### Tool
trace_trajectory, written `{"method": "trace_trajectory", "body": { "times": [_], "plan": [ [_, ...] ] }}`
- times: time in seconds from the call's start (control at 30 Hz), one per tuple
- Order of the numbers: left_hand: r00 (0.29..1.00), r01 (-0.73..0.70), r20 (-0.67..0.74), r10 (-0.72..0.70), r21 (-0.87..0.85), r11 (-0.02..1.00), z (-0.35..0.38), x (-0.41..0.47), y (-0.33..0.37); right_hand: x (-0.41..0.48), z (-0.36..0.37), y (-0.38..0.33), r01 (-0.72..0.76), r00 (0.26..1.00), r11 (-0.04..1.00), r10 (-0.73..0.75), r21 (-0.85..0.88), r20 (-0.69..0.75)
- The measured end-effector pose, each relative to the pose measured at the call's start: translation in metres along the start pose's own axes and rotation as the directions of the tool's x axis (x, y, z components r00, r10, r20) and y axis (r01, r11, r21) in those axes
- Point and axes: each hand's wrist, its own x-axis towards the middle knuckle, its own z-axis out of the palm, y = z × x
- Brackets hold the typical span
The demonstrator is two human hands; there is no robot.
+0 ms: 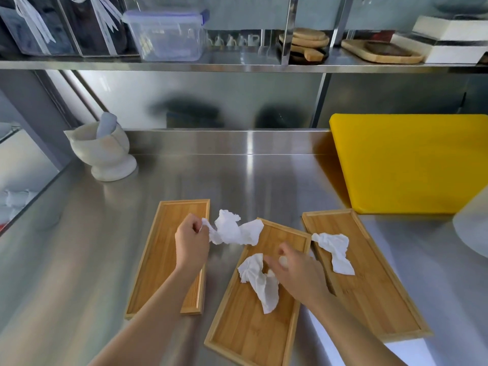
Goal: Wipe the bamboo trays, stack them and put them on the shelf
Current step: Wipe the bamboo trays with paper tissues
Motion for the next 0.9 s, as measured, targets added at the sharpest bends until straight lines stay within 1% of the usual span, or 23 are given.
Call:
{"method": "trace_trajectory", "body": {
  "times": [0.07, 0.13, 0.23, 0.3, 0.37, 0.4, 0.47, 0.5, 0.57, 0.67, 0.73, 0.8, 0.87, 0.9],
  "plan": [
    [0.998, 0.045, -0.04, -0.047, -0.039, 0.998, 0.001, 0.005, 0.005, -0.002, 0.005, -0.008, 0.015, 0.988, 0.999, -0.01, -0.031, 0.154],
    [0.996, 0.071, -0.052, -0.074, -0.051, 0.996, 0.003, 0.007, 0.009, -0.004, 0.011, -0.013, 0.033, 0.966, 0.998, -0.017, -0.057, 0.256],
    [0.997, 0.079, -0.02, -0.08, -0.049, 0.996, 0.008, 0.007, 0.011, -0.005, 0.02, -0.015, 0.074, 0.94, 0.991, -0.032, -0.111, 0.341],
    [0.998, 0.056, 0.043, -0.056, 0.004, 0.998, 0.013, 0.007, 0.008, -0.004, 0.025, -0.011, 0.102, 0.931, 0.985, -0.046, -0.136, 0.363],
    [0.985, -0.012, 0.172, -0.006, 0.106, 0.994, 0.021, 0.007, 0.003, -0.004, 0.028, -0.006, 0.134, 0.93, 0.98, -0.074, -0.144, 0.36],
    [0.968, -0.083, 0.25, 0.033, 0.193, 0.978, 0.024, 0.006, 0.002, -0.003, 0.028, -0.004, 0.158, 0.928, 0.977, -0.097, -0.144, 0.359],
    [0.905, -0.262, 0.413, 0.099, 0.359, 0.896, 0.032, 0.005, -0.005, -0.003, 0.029, -0.001, 0.192, 0.924, 0.972, -0.132, -0.135, 0.359],
    [0.872, -0.332, 0.479, 0.105, 0.418, 0.846, 0.036, 0.004, -0.007, -0.003, 0.03, 0.001, 0.192, 0.924, 0.973, -0.137, -0.124, 0.356],
    [0.829, -0.381, 0.557, 0.054, 0.492, 0.783, 0.045, 0.002, -0.013, -0.003, 0.03, 0.003, 0.184, 0.93, 0.978, -0.14, -0.099, 0.34],
    [0.81, -0.367, 0.586, -0.021, 0.534, 0.762, 0.053, -0.001, -0.02, -0.005, 0.027, 0.009, 0.165, 0.951, 0.985, -0.145, -0.049, 0.274],
    [0.807, -0.392, 0.591, -0.013, 0.551, 0.737, 0.055, -0.003, -0.021, -0.006, 0.023, 0.012, 0.129, 0.963, 0.992, -0.124, -0.008, 0.239],
    [0.833, -0.381, 0.553, 0.027, 0.537, 0.753, 0.056, -0.005, -0.017, -0.006, 0.017, 0.016, 0.091, 0.974, 0.996, -0.088, -0.002, 0.208],
    [0.881, -0.323, 0.471, 0.048, 0.523, 0.789, 0.056, -0.005, -0.013, -0.005, 0.011, 0.019, 0.061, 0.988, 0.998, -0.061, 0.0, 0.145],
    [0.898, -0.301, 0.438, 0.042, 0.542, 0.785, 0.056, -0.004, -0.01, -0.003, 0.007, 0.021, 0.043, 0.994, 0.999, -0.044, 0.013, 0.098]
  ]
}}
